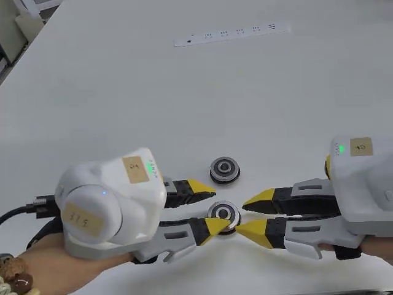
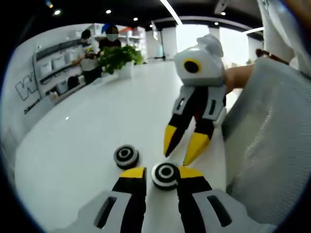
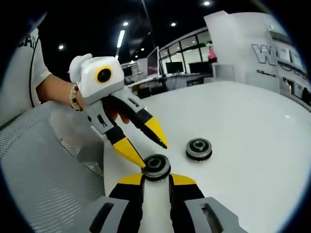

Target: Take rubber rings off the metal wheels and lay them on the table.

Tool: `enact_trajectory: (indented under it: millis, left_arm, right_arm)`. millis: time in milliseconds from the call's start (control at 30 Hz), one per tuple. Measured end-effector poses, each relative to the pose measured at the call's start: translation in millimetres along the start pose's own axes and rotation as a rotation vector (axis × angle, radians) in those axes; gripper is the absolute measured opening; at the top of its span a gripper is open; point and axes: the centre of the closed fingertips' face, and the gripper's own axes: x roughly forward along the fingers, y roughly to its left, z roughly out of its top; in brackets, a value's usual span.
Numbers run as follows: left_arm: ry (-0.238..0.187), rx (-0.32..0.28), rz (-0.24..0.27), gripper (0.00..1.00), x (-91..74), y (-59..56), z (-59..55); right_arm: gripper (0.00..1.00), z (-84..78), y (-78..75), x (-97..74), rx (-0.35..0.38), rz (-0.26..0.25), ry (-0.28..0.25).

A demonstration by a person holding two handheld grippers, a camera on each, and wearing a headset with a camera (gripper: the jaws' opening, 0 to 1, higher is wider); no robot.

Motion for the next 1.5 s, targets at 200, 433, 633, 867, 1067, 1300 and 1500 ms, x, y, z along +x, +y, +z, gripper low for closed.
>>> enact_trajectory:
  millis: [200, 433, 633, 867, 1067, 1300, 1500]
  left_arm:
    - [0.012, -0.007, -0.02, 0.21, 2.1, -3.7, -5.2]
    - [0.003, -0.032, -0.032, 0.16, 4.0, -5.1, -6.5]
    - [-0.017, -0.043, -0.023, 0.14, 1.2, -5.7, -4.1]
    - [-0.03, -0.049, -0.025, 0.14, 0.0, -6.4, -3.6]
    - [-0.031, -0.049, -0.036, 0.14, 0.6, -6.8, -3.5]
    - [-0.036, -0.049, -0.047, 0.14, 4.0, -6.9, -2.4]
    - [-0.042, -0.045, -0.049, 0.14, 6.3, -6.8, -1.4]
  right_arm:
    - [0.15, 0.2, -2.7, 2.0, -0.014, 0.001, 0.006]
    - [0.16, 0.6, -2.6, 2.7, -0.012, 0.016, 0.004]
    - [0.18, -1.8, 0.3, 6.5, -0.015, 0.038, 0.014]
    - [0.18, -4.7, -0.4, 11.1, -0.057, 0.047, 0.036]
    - [0.16, -4.6, 0.5, 9.2, -0.094, 0.044, 0.023]
    - [0.15, -5.9, -1.0, 6.2, -0.125, 0.041, 0.041]
    - [0.14, -6.8, -1.3, 4.0, -0.151, 0.033, 0.053]
